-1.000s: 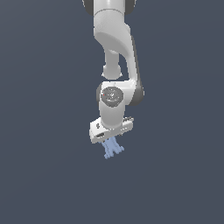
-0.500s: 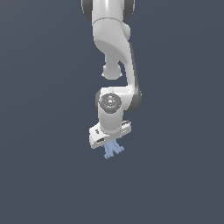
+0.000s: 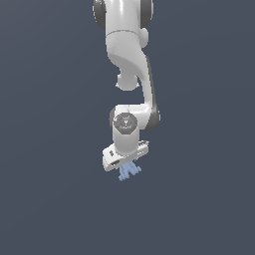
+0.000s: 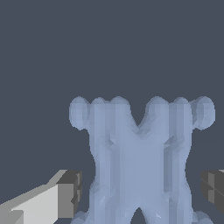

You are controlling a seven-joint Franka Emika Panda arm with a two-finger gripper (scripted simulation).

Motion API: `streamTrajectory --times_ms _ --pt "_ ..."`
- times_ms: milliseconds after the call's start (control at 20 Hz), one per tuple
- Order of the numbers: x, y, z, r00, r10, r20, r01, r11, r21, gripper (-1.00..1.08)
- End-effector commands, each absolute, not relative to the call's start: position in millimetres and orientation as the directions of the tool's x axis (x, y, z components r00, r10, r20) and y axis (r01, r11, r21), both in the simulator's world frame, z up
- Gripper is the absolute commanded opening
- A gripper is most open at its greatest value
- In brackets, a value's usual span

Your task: Pick up the object and move it to a goal position.

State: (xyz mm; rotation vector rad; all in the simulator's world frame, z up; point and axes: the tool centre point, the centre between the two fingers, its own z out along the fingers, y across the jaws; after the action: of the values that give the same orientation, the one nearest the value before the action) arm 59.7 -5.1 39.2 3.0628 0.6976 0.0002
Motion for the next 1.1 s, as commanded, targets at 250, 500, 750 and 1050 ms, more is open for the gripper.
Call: streamTrajectory --times_ms 250,500,750,1050 --pt "60.0 -5.1 14.3 0.900 0.435 0.000 0.435 -0.900 0.000 1.00" --pt "60.5 -5.1 14.3 0.900 0.435 0.000 0.435 -0.900 0.000 -1.00" --pt "60.5 -5.1 14.3 0.900 0.435 0.000 0.435 -0.900 0.000 -1.00" --pt "61.4 -5.5 16.8 0.899 0.439 0.001 0.439 -0.899 -0.001 -1.00"
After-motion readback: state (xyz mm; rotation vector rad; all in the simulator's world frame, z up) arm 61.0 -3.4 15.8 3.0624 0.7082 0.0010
